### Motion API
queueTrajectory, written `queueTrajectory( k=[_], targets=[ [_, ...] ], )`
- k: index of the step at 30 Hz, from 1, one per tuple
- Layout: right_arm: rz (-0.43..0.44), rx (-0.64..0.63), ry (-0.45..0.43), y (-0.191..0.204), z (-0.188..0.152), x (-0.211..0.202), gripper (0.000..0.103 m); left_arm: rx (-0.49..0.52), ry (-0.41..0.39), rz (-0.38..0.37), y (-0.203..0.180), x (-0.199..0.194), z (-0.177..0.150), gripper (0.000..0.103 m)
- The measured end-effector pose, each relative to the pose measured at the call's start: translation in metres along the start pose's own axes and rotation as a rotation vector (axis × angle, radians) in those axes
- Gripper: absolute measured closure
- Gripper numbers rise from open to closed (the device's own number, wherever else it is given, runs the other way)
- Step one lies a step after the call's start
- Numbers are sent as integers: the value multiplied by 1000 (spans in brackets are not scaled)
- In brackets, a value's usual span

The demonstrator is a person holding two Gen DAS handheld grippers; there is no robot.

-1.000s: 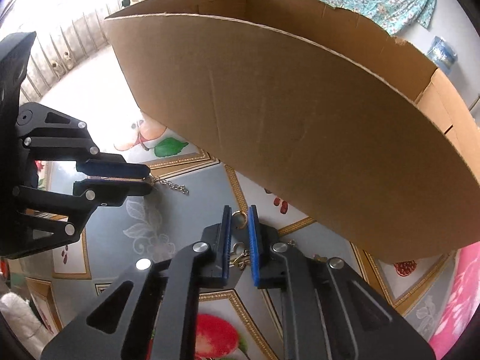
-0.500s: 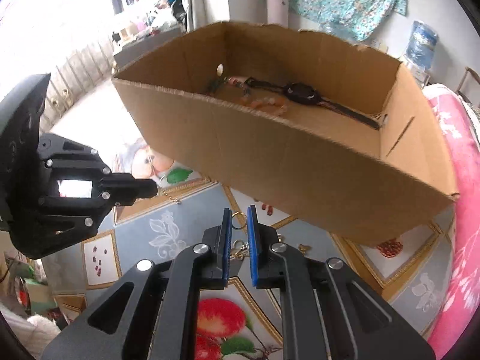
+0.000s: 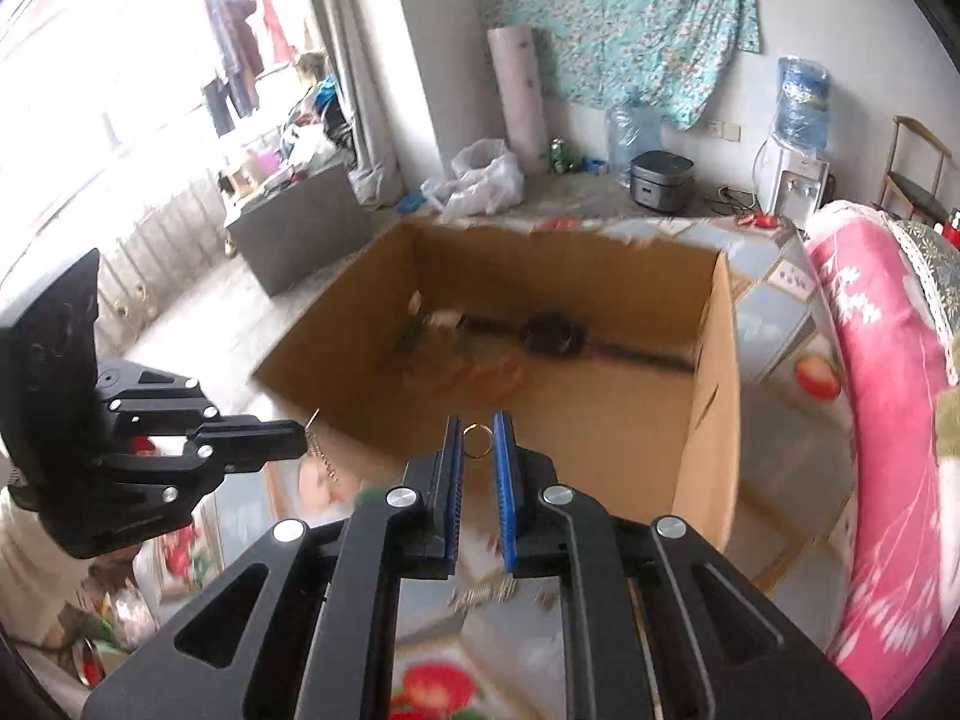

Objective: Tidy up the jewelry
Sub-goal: 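Carry the gold earring into the box and open the left gripper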

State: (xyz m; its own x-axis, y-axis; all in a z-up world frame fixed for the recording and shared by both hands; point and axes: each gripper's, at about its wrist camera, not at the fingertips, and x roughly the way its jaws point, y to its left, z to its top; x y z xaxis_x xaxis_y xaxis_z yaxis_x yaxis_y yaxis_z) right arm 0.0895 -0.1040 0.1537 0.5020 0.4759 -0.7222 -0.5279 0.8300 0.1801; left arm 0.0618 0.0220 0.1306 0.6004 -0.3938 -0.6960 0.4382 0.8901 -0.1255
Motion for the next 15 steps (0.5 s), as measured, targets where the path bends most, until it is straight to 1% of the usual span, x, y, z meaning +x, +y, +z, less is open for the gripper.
queueTrajectory(
  k=[1,2,3,4,5,6,8,9,10,11,12,13,15],
  targets=[
    [-3,25,16,-9,11,10,93,-9,15,4,5,7,12,103],
    [-3,41,34,-14,17,20,93,-14,55,-4,11,22,28,103],
    [13,73,72,-24,27,35,93,-22,92,-15,14,34,35,103],
    [14,103,91,-30,29,41,93,-51,125,1,21,52,46,103],
    [15,143,132,-40,36,59,93,-86,174,-3,29,71,55,103],
    [15,149,160,-44,39,70,93,-113,214,-17,35,84,61,103],
    [-40,152,228,-53,45,97,92,-188,285,-29,50,114,67,103],
    [-60,151,277,-58,48,114,93,-236,360,-39,58,138,70,103],
    [-70,157,317,-60,48,124,92,-275,394,-38,62,151,71,103],
    [-73,183,383,-68,50,143,93,-298,433,-48,63,164,70,103],
    [-76,207,418,-74,50,153,93,-332,477,-55,67,177,69,103],
    [-89,222,464,-79,49,166,92,-367,492,-29,72,186,69,103],
    [-104,234,539,-80,45,177,92,-412,529,-42,78,193,70,103]
  ],
)
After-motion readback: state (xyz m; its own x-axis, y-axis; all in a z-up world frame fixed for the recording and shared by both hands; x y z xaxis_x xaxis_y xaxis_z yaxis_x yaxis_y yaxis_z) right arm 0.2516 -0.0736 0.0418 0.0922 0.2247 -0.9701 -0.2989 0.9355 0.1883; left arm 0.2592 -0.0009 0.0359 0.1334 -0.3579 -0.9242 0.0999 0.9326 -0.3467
